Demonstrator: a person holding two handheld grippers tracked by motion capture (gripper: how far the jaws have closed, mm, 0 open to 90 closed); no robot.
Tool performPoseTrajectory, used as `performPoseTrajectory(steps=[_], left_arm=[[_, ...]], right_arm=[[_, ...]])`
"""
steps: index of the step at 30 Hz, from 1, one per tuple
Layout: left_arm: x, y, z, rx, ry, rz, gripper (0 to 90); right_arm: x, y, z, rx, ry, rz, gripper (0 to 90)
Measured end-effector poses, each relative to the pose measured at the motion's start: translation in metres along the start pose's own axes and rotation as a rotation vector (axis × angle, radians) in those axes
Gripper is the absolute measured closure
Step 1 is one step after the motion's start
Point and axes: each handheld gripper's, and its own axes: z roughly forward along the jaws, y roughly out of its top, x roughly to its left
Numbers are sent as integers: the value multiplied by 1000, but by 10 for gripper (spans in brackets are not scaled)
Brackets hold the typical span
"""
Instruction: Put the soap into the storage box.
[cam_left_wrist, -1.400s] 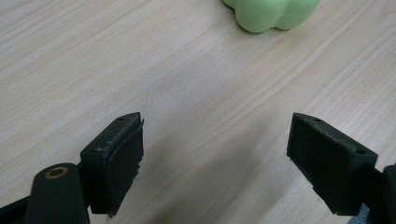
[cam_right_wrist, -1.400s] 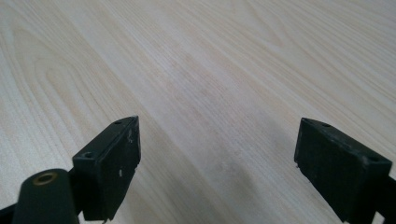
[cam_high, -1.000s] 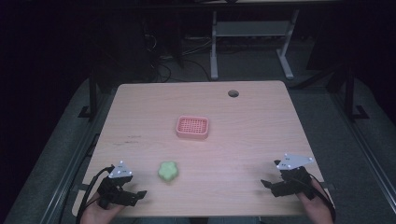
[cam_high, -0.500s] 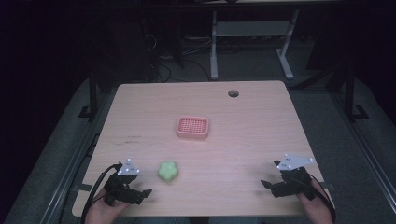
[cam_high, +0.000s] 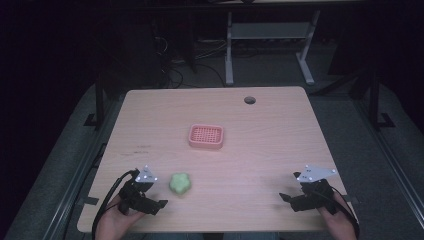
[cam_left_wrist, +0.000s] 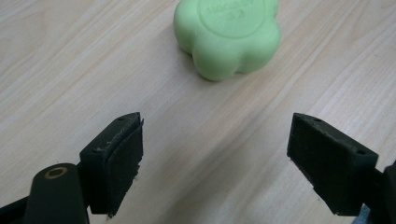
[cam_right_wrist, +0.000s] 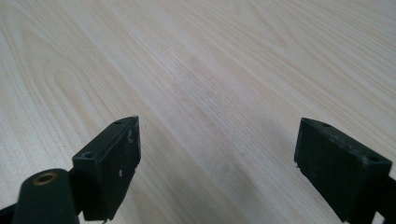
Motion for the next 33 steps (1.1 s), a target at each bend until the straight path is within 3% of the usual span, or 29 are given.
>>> performPoseTrajectory(steps=[8,17,33], left_arm=[[-3,16,7,26,-6,35,182],[-1,27,12,33,-17,36,181],[-3,52,21,56,-24,75,181]], right_arm=[[1,0,0,4,4,2,140],[1,0,0,0,5,-1,140],[1,0,0,4,8,5,140]])
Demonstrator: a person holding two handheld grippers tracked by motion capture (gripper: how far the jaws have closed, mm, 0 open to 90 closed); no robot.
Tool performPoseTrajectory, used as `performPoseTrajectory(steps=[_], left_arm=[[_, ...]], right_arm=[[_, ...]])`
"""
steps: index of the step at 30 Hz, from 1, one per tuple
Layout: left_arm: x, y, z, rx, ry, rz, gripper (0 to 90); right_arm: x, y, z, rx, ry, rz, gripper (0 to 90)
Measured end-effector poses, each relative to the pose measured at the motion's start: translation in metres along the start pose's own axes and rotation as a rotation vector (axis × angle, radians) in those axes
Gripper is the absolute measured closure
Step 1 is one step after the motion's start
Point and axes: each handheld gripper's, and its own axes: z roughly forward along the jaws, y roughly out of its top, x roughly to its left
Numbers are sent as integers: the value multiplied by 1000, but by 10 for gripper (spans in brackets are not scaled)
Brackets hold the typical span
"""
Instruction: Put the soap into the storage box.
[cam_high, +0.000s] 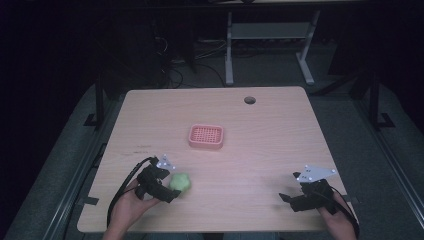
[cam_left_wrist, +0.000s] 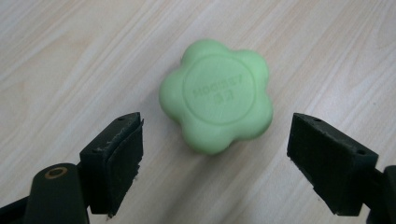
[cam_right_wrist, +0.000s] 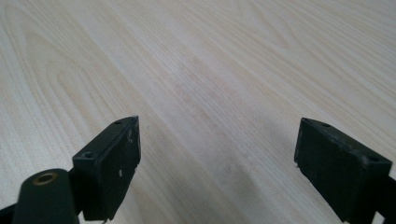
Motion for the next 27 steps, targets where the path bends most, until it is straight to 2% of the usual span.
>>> performPoseTrajectory(steps=[5,13,19,27], left_arm=[[0,10,5,14,-4,10,182],[1,15,14,35,-12,16,181],[1,18,20,53,-16,10,181],[1,23,25,77,1,-8,183]], right_arm=[[0,0,0,-1,1,-1,140],[1,0,0,-2,3,-6,140],[1,0,0,-2,2,-6,140],[1,0,0,-2,3,-9,140]])
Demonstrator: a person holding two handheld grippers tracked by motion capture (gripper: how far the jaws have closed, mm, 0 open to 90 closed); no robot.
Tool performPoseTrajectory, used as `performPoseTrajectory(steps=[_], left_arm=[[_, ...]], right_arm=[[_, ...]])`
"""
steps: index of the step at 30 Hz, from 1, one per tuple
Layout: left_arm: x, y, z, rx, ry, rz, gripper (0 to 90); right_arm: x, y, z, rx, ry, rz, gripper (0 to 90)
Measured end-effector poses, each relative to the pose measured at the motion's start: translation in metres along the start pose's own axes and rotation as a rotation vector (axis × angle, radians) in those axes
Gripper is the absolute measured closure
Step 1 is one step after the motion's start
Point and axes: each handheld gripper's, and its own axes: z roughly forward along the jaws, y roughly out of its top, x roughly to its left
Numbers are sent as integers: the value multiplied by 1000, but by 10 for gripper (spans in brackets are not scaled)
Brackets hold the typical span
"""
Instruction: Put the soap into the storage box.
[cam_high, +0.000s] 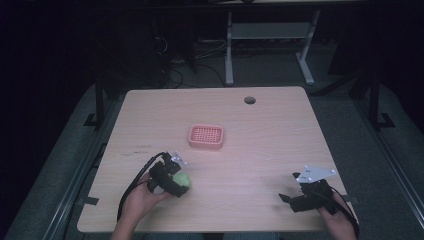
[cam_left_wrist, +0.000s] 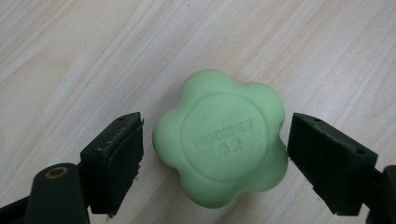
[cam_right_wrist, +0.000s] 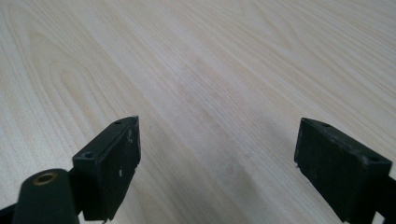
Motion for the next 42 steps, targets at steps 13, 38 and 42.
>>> performPoseTrajectory(steps=[13,38,42], left_arm=[[3,4,10,46,-6,-22,189],[1,6,16,70,-25,-15,260],[0,7,16,74,-16,-18,263]], right_arm=[[0,0,0,0,2,-2,140],[1,0,0,1,2,-1,140],[1,0,0,-1,3,1,140]])
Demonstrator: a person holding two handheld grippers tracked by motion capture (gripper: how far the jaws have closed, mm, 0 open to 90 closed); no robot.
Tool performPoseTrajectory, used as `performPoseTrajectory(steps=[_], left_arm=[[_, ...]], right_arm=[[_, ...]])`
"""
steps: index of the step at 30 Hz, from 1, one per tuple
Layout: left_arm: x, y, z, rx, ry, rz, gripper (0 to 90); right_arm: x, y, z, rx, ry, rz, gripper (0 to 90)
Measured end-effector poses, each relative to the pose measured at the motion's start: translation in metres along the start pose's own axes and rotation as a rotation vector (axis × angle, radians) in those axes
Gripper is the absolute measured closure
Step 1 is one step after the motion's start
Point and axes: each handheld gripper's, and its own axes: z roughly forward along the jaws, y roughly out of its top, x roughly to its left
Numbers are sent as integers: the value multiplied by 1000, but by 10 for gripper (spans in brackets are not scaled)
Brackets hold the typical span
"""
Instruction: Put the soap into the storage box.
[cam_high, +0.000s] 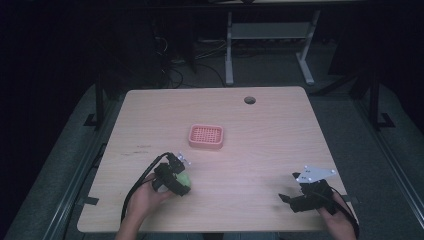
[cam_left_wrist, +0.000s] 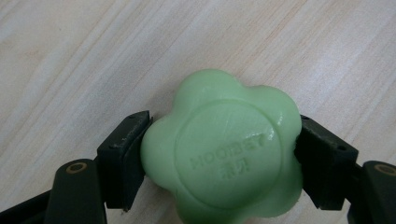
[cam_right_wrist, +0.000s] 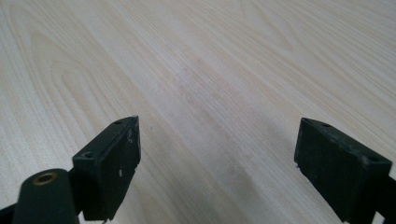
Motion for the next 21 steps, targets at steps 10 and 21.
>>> performPoseTrajectory(steps=[10,21], left_arm=[[1,3,-5,-7,9,-14,265],[1,14,-18,-27,2,-8,264]], right_arm=[[-1,0,0,-1,-2,-2,140],[0,0,0,-2,-2,-1,140]])
